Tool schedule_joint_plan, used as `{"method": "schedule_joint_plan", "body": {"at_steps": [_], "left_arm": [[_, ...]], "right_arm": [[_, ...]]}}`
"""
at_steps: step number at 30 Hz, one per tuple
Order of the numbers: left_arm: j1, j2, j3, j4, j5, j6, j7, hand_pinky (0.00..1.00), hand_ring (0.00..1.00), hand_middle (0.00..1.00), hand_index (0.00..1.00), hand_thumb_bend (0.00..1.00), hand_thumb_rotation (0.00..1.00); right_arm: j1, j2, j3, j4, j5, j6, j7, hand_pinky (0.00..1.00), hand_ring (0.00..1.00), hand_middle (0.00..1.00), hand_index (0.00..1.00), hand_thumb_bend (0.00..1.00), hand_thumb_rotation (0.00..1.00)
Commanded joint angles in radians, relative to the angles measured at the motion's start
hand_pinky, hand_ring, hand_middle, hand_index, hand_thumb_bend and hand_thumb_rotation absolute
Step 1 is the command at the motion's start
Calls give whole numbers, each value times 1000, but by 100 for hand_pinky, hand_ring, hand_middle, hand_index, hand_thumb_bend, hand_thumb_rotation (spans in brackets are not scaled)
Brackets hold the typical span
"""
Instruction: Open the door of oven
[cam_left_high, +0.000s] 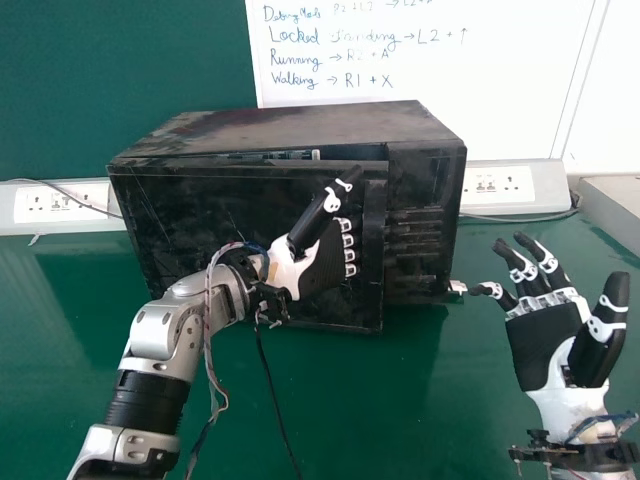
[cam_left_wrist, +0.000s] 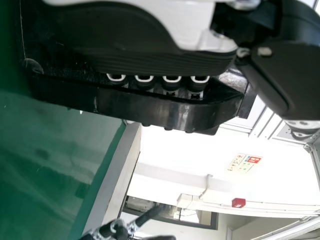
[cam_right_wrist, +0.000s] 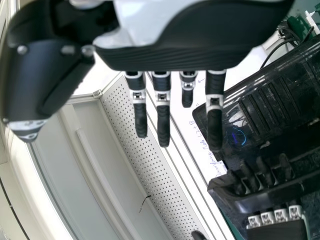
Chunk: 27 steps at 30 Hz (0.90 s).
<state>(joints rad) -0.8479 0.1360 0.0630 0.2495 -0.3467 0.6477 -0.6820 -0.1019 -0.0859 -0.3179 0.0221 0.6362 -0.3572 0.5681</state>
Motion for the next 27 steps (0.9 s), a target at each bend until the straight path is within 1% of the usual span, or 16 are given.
{"method": "schedule_joint_plan", "body": {"at_steps": [1,7,10,14,18,23,27], "left_arm": [[6,-9,-13,-71,-65,3,-51,43,60,71,78,100,80],[61,7,-16,-154,-107,39,-58,42,59,70,78,100,79],[88,18,-20,-199,-126,50,-59,42,59,69,78,100,80],[123,40,-36,-263,-131,40,-75,43,60,70,80,100,82],[151,59,-48,-305,-139,38,-97,43,61,71,81,100,84],[189,80,-59,-333,-153,34,-108,43,59,70,80,100,84],[209,100,-61,-341,-164,21,-130,45,60,70,78,100,85]], "right_arm": [[-12,-3,-6,11,3,-5,5,84,92,98,99,100,90],[-17,-6,-11,16,0,-7,1,83,91,97,99,100,91],[-18,-5,-11,17,-2,-8,2,82,90,97,99,100,91],[-20,-6,-11,18,3,-4,6,83,90,97,99,100,90],[-24,-4,-10,22,-4,-9,1,82,90,97,99,100,91],[-25,-2,-8,23,-4,-8,1,83,90,98,99,100,92],[-33,-6,-12,38,7,-10,17,83,91,98,99,100,91]]}}
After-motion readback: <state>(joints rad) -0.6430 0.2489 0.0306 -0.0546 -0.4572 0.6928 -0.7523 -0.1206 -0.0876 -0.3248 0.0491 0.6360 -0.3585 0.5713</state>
